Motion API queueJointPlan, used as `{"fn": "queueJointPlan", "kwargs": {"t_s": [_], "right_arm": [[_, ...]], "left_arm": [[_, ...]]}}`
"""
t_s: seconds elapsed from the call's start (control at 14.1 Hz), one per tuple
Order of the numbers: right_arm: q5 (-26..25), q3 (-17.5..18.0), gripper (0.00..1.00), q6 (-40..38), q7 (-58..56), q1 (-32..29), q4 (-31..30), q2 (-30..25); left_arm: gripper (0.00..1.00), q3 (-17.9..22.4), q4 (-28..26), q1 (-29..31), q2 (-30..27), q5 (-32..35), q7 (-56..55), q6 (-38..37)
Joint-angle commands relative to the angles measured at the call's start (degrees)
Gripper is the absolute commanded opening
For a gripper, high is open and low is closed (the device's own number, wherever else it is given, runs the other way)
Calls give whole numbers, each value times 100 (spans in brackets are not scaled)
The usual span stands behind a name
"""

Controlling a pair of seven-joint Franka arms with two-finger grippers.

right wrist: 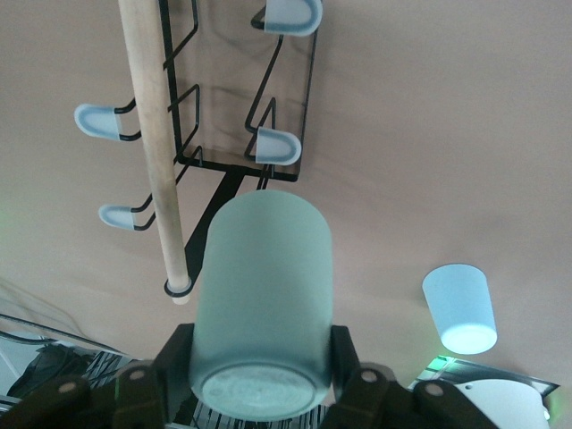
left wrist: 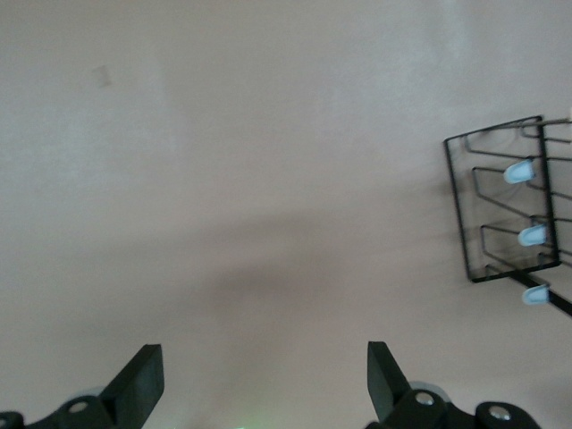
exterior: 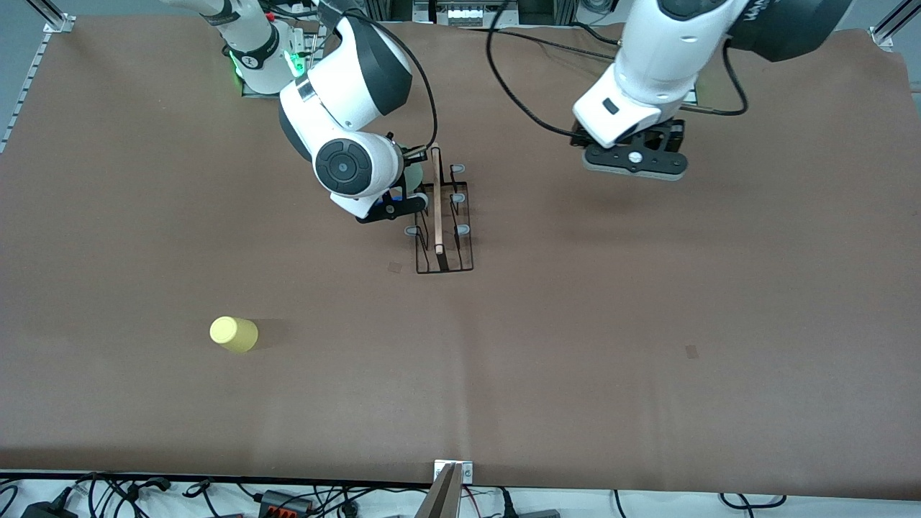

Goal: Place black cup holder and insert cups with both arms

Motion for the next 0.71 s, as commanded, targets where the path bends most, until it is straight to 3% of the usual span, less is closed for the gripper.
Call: {"fn": "queueJointPlan", "kwargs": {"t_s": [0.0,0.36,0.64], "right_arm": [[69,-9,23,-38,93,44,-25,53],[17,-9,23,33,84,44,-69,158],[17,-9,23,191,84,105,-69,264]], "left_arm": [[100,-7,7,219,-3,10,54,103],[100,-25,166,711,49,-104,-253,130],[100,-51,183,694,93,-16,-253,156]]}}
